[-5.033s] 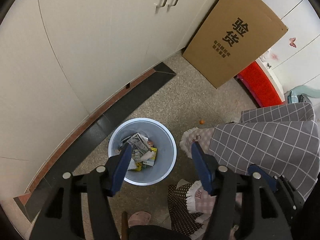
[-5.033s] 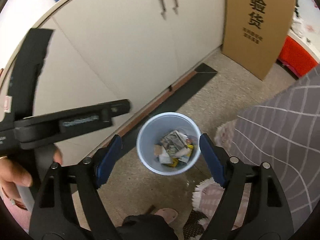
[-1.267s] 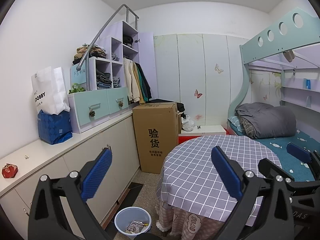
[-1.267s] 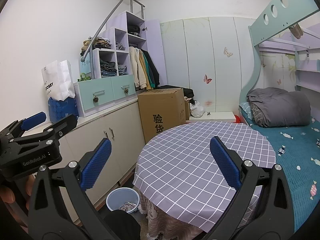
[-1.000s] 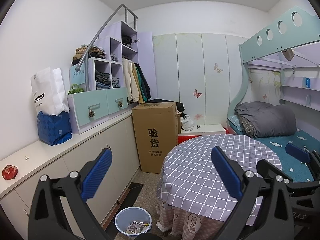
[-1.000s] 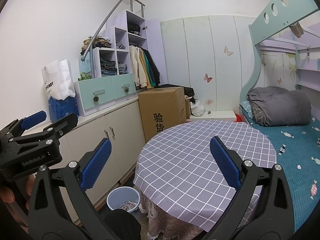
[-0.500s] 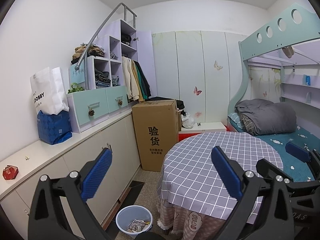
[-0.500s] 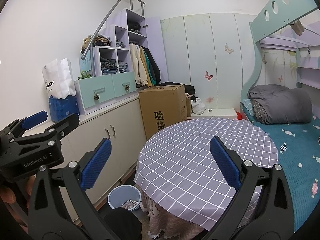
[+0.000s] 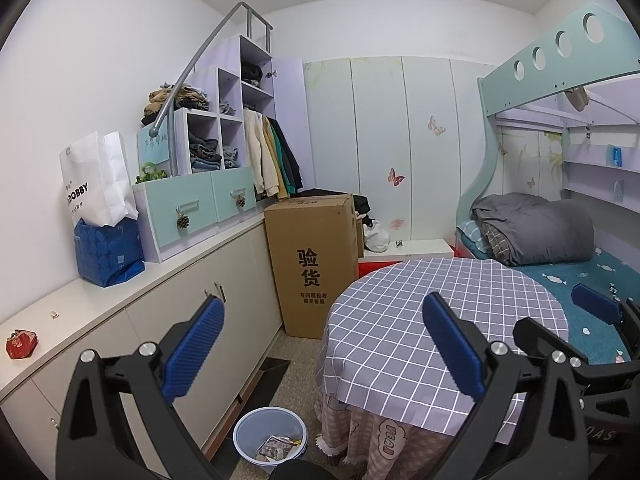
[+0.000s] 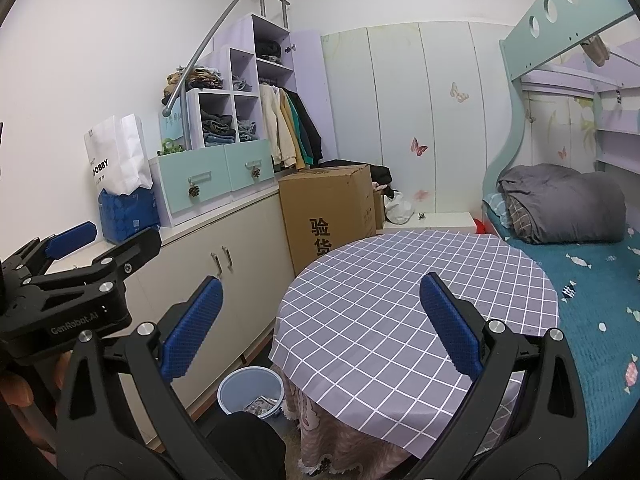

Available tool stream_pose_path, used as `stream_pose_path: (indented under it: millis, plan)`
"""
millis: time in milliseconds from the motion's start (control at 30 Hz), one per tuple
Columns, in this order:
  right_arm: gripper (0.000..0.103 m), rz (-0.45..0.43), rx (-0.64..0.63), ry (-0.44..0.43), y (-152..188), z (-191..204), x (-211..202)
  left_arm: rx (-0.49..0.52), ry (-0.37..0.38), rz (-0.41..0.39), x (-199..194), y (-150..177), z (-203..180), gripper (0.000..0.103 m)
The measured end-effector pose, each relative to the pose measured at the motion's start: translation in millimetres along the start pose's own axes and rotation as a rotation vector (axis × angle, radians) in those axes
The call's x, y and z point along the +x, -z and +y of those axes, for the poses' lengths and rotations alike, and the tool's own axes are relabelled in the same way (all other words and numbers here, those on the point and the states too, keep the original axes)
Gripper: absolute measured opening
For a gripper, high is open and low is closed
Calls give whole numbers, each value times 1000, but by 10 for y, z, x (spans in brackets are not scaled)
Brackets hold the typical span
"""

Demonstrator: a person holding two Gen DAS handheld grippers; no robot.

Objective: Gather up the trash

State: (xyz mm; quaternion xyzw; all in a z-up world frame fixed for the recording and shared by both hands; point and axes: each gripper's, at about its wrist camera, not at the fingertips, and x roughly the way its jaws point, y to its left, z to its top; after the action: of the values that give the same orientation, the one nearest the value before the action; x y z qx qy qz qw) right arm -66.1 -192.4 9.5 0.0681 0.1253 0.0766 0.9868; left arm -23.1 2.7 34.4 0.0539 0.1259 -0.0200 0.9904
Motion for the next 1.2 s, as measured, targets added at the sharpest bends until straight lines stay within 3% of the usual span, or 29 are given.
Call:
stream_pose_path:
  millis: [1200]
  plan:
    - [97,26,18,-7,64,5,32,18,0,23,59,59,29,97]
